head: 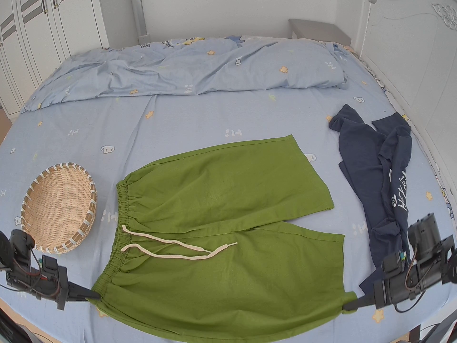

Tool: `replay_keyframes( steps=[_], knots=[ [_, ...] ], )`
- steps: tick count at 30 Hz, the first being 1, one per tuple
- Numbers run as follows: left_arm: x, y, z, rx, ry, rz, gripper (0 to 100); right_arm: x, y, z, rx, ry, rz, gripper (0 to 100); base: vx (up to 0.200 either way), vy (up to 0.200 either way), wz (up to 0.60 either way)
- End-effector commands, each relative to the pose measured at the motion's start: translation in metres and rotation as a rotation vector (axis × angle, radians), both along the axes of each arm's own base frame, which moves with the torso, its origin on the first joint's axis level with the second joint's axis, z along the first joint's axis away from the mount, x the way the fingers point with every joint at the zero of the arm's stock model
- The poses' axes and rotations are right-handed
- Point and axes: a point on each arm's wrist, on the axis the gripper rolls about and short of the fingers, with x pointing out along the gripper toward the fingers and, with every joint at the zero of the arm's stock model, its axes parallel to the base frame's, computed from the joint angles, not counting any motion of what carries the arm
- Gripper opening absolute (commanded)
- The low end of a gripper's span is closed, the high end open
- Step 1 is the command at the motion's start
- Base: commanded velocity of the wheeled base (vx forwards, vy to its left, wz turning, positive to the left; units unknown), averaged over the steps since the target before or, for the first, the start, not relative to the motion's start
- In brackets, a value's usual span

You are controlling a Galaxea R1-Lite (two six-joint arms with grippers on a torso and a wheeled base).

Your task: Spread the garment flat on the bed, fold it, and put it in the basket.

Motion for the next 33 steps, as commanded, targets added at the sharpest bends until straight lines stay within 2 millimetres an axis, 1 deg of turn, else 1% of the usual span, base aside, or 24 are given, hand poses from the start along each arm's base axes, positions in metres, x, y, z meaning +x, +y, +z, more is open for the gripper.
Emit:
replay_keyframes(
  steps=[1, 3, 6, 7, 8, 9, 10, 11, 13, 14, 16, 17, 18, 19, 20, 21, 22, 24, 25, 27, 29, 30, 31, 33],
  knots=[
    [0.032, 0.008, 0.082, 0.046, -0.127, -0.022, 0, 0.037, 0.002, 0.087, 0.059, -0.184, -0.049, 0, 0.0, 0.0, 0.0],
    [0.043, 0.013, 0.087, 0.038, -0.11, -0.023, 0, 0.049, 0.001, 0.104, 0.065, -0.213, -0.065, 0, 0.0, 0.0, 0.0],
    [0.058, 0.02, 0.092, 0.032, -0.099, -0.021, 0, 0.071, 0.004, 0.118, 0.063, -0.218, -0.071, 0, 0.0, 0.0, 0.0],
    [0.06, 0.021, 0.092, 0.031, -0.097, -0.021, 0, 0.073, 0.004, 0.119, 0.063, -0.218, -0.073, 0, 0.0, 0.0, 0.0],
    [0.068, 0.025, 0.093, 0.024, -0.082, -0.021, 0, 0.085, 0.004, 0.127, 0.064, -0.23, -0.084, 0, 0.0, 0.0, 0.0],
    [0.07, 0.026, 0.093, 0.022, -0.079, -0.021, 0, 0.088, 0.004, 0.129, 0.066, -0.234, -0.085, 0, 0.0, 0.0, 0.0],
    [0.078, 0.029, 0.095, 0.018, -0.071, -0.022, 0, 0.098, 0.005, 0.138, 0.07, -0.252, -0.089, 0, 0.0, 0.0, 0.0],
    [0.08, 0.03, 0.097, 0.019, -0.072, -0.023, 0, 0.101, 0.005, 0.141, 0.071, -0.255, -0.089, 0, 0.0, 0.0, 0.0],
    [0.092, 0.031, 0.099, 0.014, -0.066, -0.039, 0, 0.12, 0.007, 0.149, 0.072, -0.263, -0.095, 0, 0.0, 0.0, 0.0],
    [0.094, 0.03, 0.1, 0.013, -0.065, -0.042, 0, 0.123, 0.007, 0.152, 0.073, -0.269, -0.098, 0, 0.0, 0.0, 0.0],
    [0.105, 0.028, 0.104, 0.007, -0.058, -0.061, 0, 0.143, 0.004, 0.166, 0.079, -0.298, -0.12, 0, 0.0, 0.0, 0.0],
    [0.106, 0.028, 0.104, 0.005, -0.057, -0.061, 0, 0.146, 0.004, 0.167, 0.078, -0.299, -0.123, 0, 0.0, 0.0, 0.0],
    [0.116, 0.025, 0.105, -0.005, -0.051, -0.068, 0, 0.159, 0.004, 0.174, 0.077, -0.301, -0.129, 0, 0.0, 0.0, 0.0],
    [0.116, 0.025, 0.105, -0.005, -0.051, -0.068, 0, 0.159, 0.004, 0.174, 0.077, -0.301, -0.129, 0, 0.0, 0.0, 0.0],
    [0.127, 0.023, 0.108, -0.015, -0.048, -0.064, 0, 0.172, 0.005, 0.177, 0.074, -0.289, -0.131, 0, 0.0, 0.0, 0.0],
    [0.133, 0.024, 0.109, -0.018, -0.047, -0.055, 0, 0.177, 0.004, 0.179, 0.072, -0.287, -0.136, 0, 0.0, 0.0, 0.0],
    [0.135, 0.024, 0.109, -0.019, -0.047, -0.054, 0, 0.179, 0.004, 0.18, 0.072, -0.288, -0.137, 0, 0.0, 0.0, 0.0],
    [0.151, 0.022, 0.108, -0.023, -0.048, -0.061, 0, 0.189, 0.005, 0.18, 0.072, -0.29, -0.138, 0, 0.0, 0.0, 0.0],
    [0.153, 0.022, 0.109, -0.023, -0.05, -0.062, 0, 0.191, 0.005, 0.179, 0.071, -0.293, -0.137, 0, 0.0, 0.0, 0.0],
    [0.169, 0.018, 0.109, -0.022, -0.059, -0.079, 0, 0.201, 0.005, 0.177, 0.074, -0.302, -0.142, 0, 0.0, 0.0, 0.0],
    [0.176, 0.015, 0.11, -0.023, -0.066, -0.084, 0, 0.206, 0.003, 0.177, 0.074, -0.308, -0.148, 0, 0.0, 0.0, 0.0],
    [0.176, 0.015, 0.11, -0.023, -0.066, -0.084, 0, 0.206, 0.003, 0.177, 0.074, -0.308, -0.148, 0, 0.0, 0.0, 0.0],
    [0.184, 0.014, 0.113, -0.025, -0.069, -0.078, 0, 0.212, 0.002, 0.175, 0.074, -0.31, -0.154, 0, 0.0, 0.0, 0.0],
    [0.191, 0.014, 0.113, -0.029, -0.07, -0.072, 0, 0.217, 0.002, 0.174, 0.074, -0.314, -0.155, 0, 0.0, 0.0, 0.0]
  ],
)
